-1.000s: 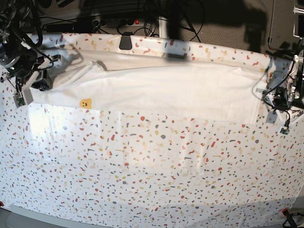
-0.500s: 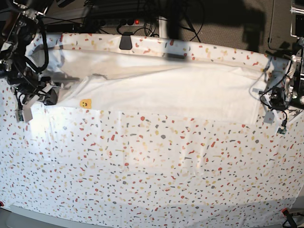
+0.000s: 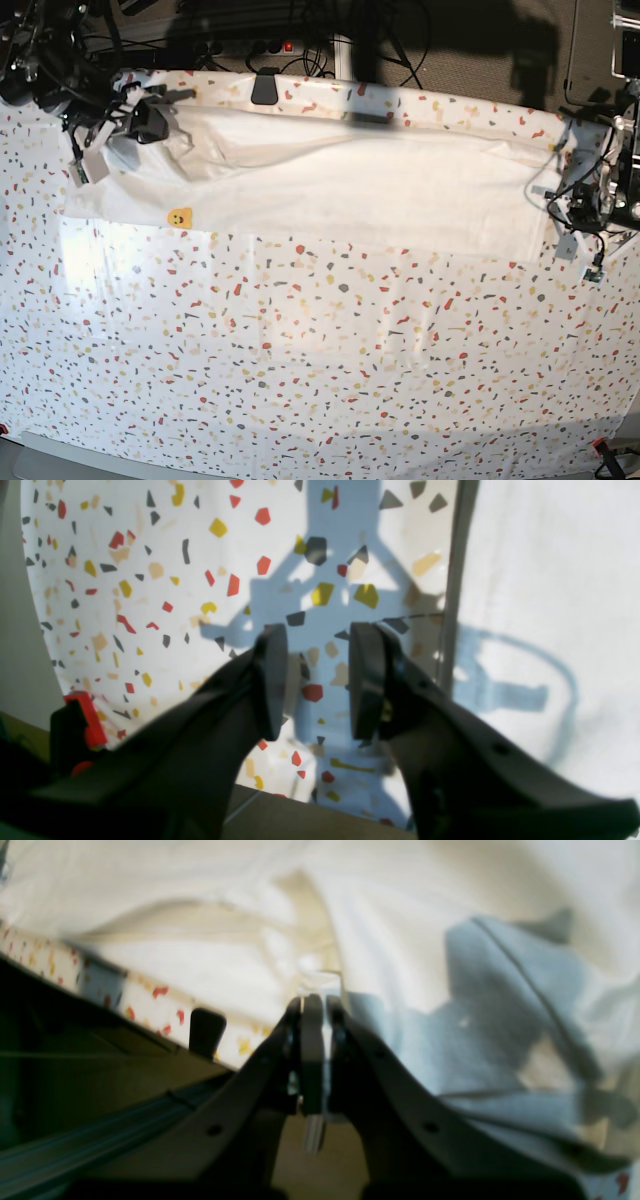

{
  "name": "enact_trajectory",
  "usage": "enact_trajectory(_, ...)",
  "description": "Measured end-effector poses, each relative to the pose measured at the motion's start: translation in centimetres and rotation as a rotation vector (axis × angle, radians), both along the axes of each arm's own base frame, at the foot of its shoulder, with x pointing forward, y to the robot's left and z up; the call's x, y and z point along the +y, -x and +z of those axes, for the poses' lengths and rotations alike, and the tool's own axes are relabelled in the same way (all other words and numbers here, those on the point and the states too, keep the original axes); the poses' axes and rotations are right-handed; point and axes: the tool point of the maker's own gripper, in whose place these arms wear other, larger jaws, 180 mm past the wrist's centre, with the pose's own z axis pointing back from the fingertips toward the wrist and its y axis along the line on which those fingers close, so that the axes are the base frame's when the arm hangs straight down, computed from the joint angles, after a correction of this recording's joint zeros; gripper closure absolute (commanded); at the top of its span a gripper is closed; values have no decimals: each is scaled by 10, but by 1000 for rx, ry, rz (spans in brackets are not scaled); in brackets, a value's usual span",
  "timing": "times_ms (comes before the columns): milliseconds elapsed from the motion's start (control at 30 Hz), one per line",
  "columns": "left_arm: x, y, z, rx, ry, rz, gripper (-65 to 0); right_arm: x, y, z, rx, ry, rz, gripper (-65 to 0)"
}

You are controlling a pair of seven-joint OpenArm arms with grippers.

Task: Fold the T-shirt properly
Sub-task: 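Smooth the folded end flat with the right gripper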

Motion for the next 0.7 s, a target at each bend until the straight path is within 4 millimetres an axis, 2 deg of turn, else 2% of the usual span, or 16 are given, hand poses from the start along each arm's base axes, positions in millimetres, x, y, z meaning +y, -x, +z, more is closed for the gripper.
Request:
enact_trajectory(100,0,0,0,0,0,0,-204,8,22,4,21,24,39,0)
enact_trajectory(233,0,0,0,0,0,0,-204,14,41,6,45,40,65,0)
enact_trajectory(433,0,0,0,0,0,0,-204,5,81,-13,259,114,128,0)
enact_trajectory(700,0,0,0,0,3,0,-204,-5,70,-6,213,136,119,0)
